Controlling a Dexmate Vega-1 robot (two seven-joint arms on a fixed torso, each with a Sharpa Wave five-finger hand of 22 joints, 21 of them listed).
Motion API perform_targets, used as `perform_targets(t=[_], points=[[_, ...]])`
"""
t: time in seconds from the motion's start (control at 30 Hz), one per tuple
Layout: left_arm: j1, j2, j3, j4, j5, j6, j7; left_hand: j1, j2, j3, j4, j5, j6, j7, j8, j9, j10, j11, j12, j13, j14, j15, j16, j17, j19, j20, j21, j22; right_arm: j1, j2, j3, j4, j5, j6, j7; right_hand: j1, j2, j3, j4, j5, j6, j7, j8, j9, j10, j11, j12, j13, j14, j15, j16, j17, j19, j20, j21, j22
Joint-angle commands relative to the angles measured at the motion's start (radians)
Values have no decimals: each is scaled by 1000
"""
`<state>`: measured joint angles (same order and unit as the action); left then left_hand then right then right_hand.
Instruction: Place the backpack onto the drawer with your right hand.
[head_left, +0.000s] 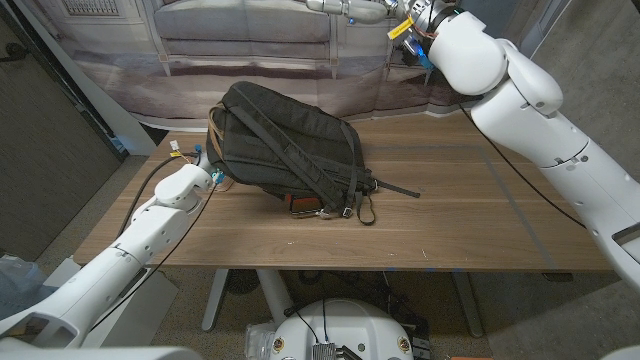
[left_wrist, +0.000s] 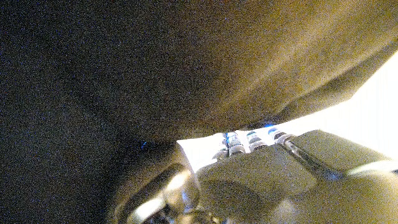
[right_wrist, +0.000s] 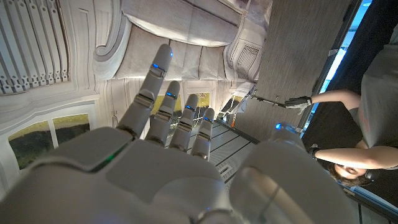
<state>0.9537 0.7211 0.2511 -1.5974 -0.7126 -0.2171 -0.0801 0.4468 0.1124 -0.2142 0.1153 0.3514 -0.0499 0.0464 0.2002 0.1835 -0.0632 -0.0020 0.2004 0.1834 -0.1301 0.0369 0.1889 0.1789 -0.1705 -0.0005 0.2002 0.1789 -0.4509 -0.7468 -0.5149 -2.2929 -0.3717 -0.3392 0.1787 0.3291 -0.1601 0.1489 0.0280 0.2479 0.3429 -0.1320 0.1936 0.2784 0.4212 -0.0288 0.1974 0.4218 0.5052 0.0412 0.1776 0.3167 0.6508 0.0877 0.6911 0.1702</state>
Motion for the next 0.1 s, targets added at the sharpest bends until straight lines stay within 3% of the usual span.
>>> perform_targets(t=[0.03, 0.1], points=[[2, 9, -3, -3, -6, 7, -11, 6, 10, -6, -2, 0, 0, 2, -3, 4, -3, 1, 2, 4, -8, -2, -1, 5, -24, 10, 2, 5, 12, 8, -17, 2, -3, -7, -2, -7, 0, -4, 3, 8, 6, -2, 5, 2, -2, 0, 8, -1, -7, 1, 7, 0, -7, -2, -8, 2], [2, 9, -4, 0, -6, 4, -13, 6, 11, -6, -2, 0, 0, 3, -3, 4, -3, 0, 2, 4, -8, -2, -1, 5, -24, 10, 2, 5, 13, 8, -19, -2, -7, -11, -2, -7, 1, -5, 4, 8, 5, -1, 5, 1, -2, -1, 9, -2, -7, 0, 7, -1, -8, -2, -10, 2]])
